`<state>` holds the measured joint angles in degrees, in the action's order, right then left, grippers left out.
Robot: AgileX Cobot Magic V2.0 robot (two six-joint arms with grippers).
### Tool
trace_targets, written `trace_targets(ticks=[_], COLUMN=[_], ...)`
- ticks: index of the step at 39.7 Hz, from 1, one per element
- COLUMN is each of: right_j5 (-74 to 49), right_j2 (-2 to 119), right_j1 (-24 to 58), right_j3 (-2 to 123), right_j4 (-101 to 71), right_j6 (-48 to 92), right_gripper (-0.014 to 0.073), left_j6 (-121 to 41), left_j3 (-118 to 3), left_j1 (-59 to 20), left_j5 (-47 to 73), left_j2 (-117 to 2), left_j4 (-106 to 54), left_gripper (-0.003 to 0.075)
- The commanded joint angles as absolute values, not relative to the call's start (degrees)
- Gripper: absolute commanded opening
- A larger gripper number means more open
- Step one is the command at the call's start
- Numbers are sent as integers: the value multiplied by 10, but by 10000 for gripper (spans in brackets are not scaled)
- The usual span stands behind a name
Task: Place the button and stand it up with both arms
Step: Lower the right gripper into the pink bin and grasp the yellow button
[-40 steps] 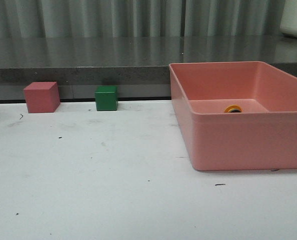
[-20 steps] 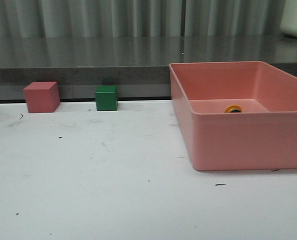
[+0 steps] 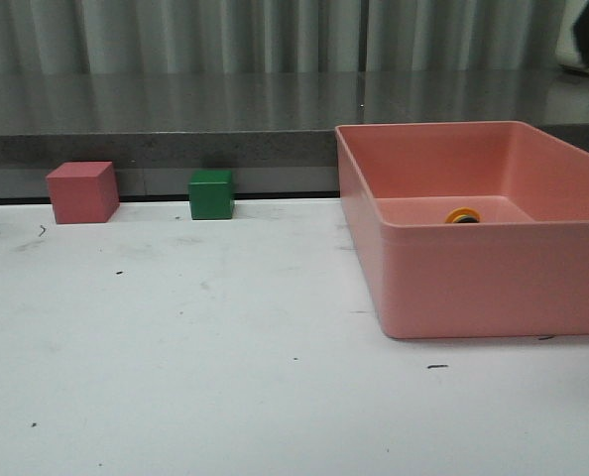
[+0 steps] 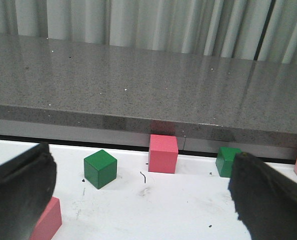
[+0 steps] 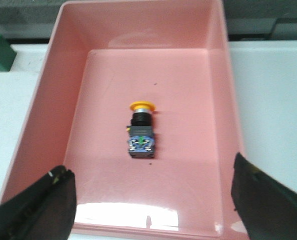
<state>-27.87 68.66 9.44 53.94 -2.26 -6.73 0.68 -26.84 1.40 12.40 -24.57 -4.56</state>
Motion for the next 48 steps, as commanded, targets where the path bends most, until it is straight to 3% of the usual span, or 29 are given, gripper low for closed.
trace_targets(ticks=[1,19,35,39,44,48], right_j5=[-294,-416,-430,-432,-432,-433], right_j2=[736,1024,1147,1153,1153,1153], right_j1=[114,97,92,92,92,92], right_j3=[610,819,882,882,882,882], right_j4=[-26,-26,-33,-36,-37,-37], right_j6=[-65,-83,-89,-89,-89,-89], right_gripper=[645,644,633,540,341,239], left_j6=[11,11,11,11,11,11], left_j3=[-287,-287,-287,-287,-287,-287], left_j1=[14,14,14,14,14,14], left_j5=[83,83,83,84,85,86], left_j2=[-253,-253,-253,-253,-253,-253], left_j4=[-49,-49,-49,-49,-49,-49], left_gripper=[673,673,673,673,673,673])
